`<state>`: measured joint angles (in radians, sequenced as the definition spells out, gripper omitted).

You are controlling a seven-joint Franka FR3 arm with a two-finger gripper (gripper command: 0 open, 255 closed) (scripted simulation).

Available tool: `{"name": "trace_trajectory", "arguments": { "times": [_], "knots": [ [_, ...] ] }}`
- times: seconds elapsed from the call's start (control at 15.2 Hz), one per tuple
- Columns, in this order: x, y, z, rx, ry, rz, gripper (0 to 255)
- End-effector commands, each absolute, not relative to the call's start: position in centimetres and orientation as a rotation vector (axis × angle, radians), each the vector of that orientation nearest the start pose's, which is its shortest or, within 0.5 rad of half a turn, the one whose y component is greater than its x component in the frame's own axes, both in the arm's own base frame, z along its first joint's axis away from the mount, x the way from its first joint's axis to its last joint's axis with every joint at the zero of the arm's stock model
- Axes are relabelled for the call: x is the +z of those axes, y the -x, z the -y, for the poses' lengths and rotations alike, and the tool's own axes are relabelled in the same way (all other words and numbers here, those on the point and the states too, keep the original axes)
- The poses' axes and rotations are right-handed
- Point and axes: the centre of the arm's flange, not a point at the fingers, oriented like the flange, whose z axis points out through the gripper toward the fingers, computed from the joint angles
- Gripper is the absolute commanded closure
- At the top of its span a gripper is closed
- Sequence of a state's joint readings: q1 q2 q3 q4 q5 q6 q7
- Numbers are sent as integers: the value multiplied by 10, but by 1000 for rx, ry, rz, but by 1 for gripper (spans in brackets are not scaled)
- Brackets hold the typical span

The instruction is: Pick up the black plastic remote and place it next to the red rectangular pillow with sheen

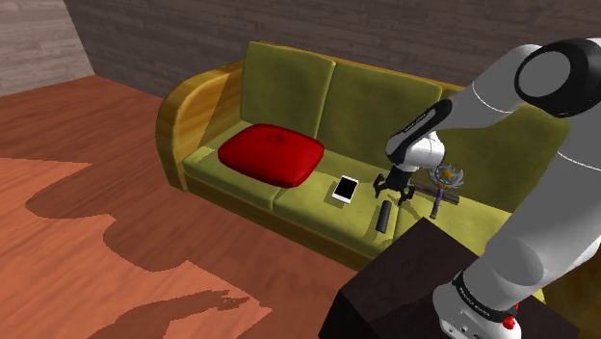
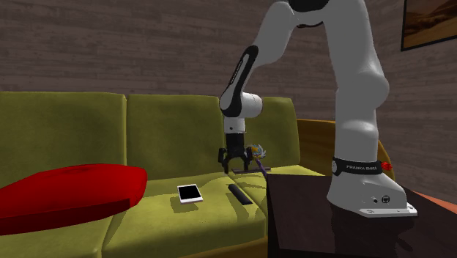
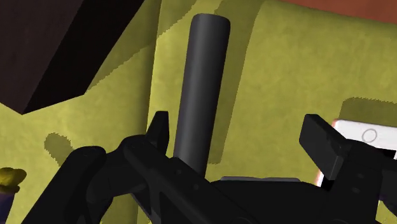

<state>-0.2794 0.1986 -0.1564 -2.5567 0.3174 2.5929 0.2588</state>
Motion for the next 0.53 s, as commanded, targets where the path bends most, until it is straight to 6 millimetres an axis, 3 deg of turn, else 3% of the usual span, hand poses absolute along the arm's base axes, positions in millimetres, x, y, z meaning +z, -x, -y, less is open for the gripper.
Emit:
{"name": "trace_trajectory", "arguments": {
  "times": [0.0, 0.13, 0.46],
  "knots": [
    [156, -382, 203, 230, 2603, -1490, 0],
    [130, -377, 212, 245, 2550, -1559, 0],
    [102, -374, 210, 250, 2534, -1579, 0]
  ]
}}
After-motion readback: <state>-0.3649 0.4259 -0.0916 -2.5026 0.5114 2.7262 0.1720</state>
